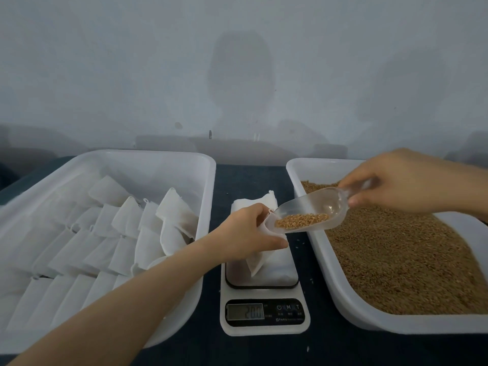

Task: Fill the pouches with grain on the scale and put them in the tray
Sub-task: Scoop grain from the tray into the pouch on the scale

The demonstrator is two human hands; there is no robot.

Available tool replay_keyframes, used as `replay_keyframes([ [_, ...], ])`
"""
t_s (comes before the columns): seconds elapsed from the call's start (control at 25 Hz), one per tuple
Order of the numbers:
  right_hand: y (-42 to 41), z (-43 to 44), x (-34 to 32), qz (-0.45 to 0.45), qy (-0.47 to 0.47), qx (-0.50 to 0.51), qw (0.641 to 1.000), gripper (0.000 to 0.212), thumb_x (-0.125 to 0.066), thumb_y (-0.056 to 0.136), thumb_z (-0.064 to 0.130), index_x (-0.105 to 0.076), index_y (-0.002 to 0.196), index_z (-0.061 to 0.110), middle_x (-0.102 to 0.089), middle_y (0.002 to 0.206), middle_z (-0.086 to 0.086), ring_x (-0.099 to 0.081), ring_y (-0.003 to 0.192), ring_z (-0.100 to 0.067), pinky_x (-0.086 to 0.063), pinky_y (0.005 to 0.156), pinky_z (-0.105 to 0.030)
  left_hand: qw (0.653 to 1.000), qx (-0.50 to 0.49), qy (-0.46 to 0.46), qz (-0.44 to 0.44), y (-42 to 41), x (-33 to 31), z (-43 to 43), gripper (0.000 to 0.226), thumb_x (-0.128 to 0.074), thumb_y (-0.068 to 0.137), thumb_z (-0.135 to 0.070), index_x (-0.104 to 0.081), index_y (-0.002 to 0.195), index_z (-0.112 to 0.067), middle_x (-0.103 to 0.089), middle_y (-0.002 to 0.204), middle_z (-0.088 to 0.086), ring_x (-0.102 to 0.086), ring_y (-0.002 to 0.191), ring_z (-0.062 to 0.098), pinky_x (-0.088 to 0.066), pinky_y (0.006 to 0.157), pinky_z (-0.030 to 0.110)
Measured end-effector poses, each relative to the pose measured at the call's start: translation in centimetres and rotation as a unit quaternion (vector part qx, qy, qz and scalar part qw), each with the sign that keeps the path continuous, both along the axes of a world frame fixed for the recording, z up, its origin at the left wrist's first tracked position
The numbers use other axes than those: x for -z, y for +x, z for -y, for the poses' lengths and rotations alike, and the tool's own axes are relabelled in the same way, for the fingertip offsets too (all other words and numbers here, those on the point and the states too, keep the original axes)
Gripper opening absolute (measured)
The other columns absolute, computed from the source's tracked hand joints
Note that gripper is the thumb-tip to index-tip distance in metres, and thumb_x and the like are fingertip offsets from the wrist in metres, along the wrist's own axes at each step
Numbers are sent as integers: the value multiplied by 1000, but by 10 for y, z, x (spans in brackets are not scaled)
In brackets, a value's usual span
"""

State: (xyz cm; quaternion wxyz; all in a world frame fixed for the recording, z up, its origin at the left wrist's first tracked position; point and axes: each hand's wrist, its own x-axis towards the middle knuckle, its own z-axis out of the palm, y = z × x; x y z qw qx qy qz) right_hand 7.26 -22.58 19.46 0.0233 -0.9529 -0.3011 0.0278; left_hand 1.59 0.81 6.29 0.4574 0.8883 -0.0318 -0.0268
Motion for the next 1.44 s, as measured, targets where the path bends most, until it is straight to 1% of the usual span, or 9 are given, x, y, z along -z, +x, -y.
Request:
replay_keyframes([
  [0.12, -1, -13, -10, 25, -48, -8, 999, 29, -64, 81, 51, -61, 110, 49, -65, 113, 20, -58, 105, -10, -47, 92, -39, 1000, -1, 8, 1, 1, 0, 0, 46, -76, 74, -44, -52, 110, -27, -61, 107, -8, -62, 95, 13, -55, 83, 28],
  [0.32, -9, -31, -20, 107, -107, -19, 988, 33, -58, 83, 56, -56, 115, 56, -63, 116, 16, -53, 113, -21, -44, 89, -38, 1000, -3, -7, 8, 1, -1, 0, 40, -78, 73, -43, -49, 100, -34, -58, 99, -16, -60, 89, 8, -48, 68, 14],
  [0.56, -20, -48, -21, 229, -140, -87, 959, 25, -52, 89, 44, -67, 106, 36, -69, 95, 4, -57, 98, -21, -17, 75, -26, 1000, -22, -5, 22, 1, 0, -1, 48, -78, 71, -42, -51, 108, -25, -59, 104, -9, -60, 92, 8, -50, 75, 20],
  [0.8, -32, -51, -18, 309, -164, -128, 928, 22, -49, 89, 45, -66, 101, 38, -66, 89, 11, -56, 91, -15, -26, 93, -33, 999, -27, 10, 16, 0, -2, -1, 50, -76, 73, -46, -46, 109, -30, -58, 108, -9, -59, 94, 9, -52, 77, 22],
  [0.96, -28, -33, -21, 267, -146, -60, 951, 32, -41, 86, 52, -65, 102, 37, -66, 95, 14, -57, 93, -16, -32, 92, -36, 999, -30, 25, 16, 1, -2, 0, 53, -73, 76, -45, -52, 115, -17, -61, 110, -1, -61, 97, 16, -55, 84, 34],
  [1.08, -13, -11, -14, 180, 48, 63, 980, 35, -50, 84, 54, -64, 110, 35, -65, 108, 9, -58, 96, -18, -42, 86, -37, 999, -35, 30, 16, 0, -2, 0, 51, -73, 75, -47, -53, 112, -18, -60, 104, -4, -61, 92, 15, -54, 79, 32],
  [1.16, 1, -3, 8, 146, 133, 137, 971, 29, -59, 87, 41, -67, 96, 16, -67, 100, -5, -56, 80, -20, -40, 68, -29, 999, -37, 31, 12, -1, -3, 1, 51, -73, 75, -47, -53, 110, -18, -59, 103, -7, -61, 92, 15, -54, 78, 32],
  [1.28, 16, -3, 58, 53, 113, 239, 963, 31, -54, 94, 28, -65, 83, 2, -65, 78, -14, -57, 61, -22, -43, 50, -27, 999, -38, 33, 4, -1, -4, 1, 53, -73, 74, -49, -52, 111, -18, -59, 105, -6, -61, 93, 16, -55, 80, 33],
  [1.44, 38, -3, 115, -51, 66, 321, 943, 35, -48, 96, 26, -56, 110, -5, -58, 103, -20, -61, 79, -28, -49, 60, -29, 999, -36, 36, 2, -1, -3, 1, 56, -72, 74, -50, -51, 113, -18, -59, 106, -6, -61, 94, 16, -56, 82, 35],
])
